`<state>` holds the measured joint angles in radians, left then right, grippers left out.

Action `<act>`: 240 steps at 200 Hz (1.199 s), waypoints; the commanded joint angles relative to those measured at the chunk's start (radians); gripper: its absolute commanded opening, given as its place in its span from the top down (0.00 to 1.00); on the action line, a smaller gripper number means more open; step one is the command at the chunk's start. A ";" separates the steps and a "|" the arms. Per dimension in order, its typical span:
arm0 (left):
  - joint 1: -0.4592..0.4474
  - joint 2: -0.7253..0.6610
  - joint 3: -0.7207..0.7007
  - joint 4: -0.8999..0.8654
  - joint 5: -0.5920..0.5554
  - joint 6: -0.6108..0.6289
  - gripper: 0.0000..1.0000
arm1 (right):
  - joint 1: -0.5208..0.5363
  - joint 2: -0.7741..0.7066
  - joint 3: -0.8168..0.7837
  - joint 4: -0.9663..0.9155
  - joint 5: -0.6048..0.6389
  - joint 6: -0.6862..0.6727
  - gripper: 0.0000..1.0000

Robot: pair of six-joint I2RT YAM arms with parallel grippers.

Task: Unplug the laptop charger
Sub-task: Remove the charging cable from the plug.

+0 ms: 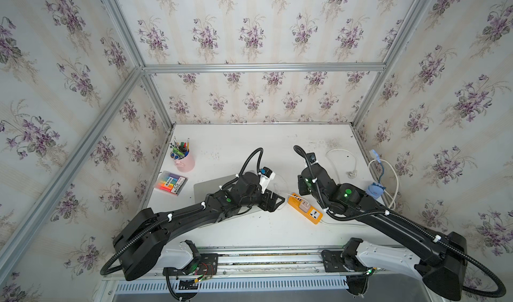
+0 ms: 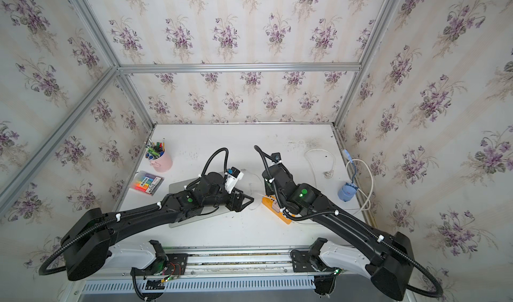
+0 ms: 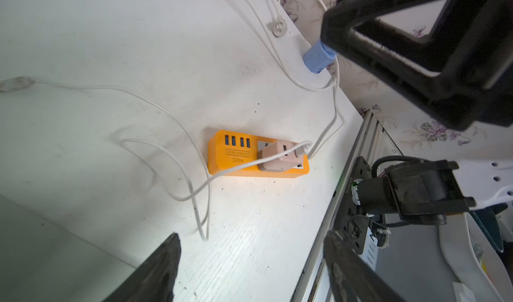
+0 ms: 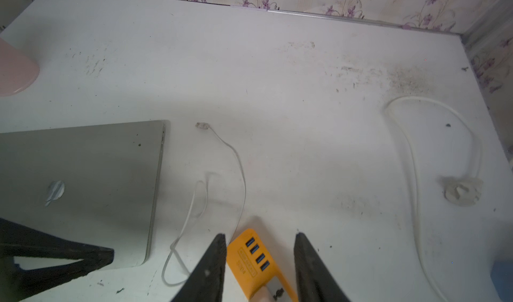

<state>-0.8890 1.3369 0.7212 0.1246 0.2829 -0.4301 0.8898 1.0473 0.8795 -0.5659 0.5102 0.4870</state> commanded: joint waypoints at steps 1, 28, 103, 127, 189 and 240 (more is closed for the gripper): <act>-0.043 0.006 -0.007 0.038 -0.005 0.056 0.20 | 0.080 -0.035 -0.029 -0.154 0.111 0.288 0.61; -0.096 0.037 -0.005 0.042 -0.025 0.084 0.19 | 0.169 -0.028 -0.057 -0.254 0.150 0.437 0.65; -0.102 0.229 -0.006 0.222 -0.036 -0.050 0.19 | 0.246 -0.083 -0.144 -0.219 0.111 0.525 0.69; -0.101 0.264 -0.008 0.257 -0.078 -0.090 0.20 | 0.246 -0.111 -0.180 -0.227 0.120 0.545 0.69; -0.102 0.271 0.038 0.178 -0.198 -0.150 0.20 | 0.244 -0.087 -0.240 -0.119 0.155 0.520 0.70; -0.121 0.311 0.101 0.127 -0.263 -0.217 0.22 | 0.203 -0.076 -0.253 -0.024 0.120 0.443 0.72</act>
<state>-1.0016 1.6299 0.7940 0.2745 0.0727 -0.5941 1.1130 0.9604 0.6334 -0.6498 0.6357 0.9592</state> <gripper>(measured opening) 0.785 0.287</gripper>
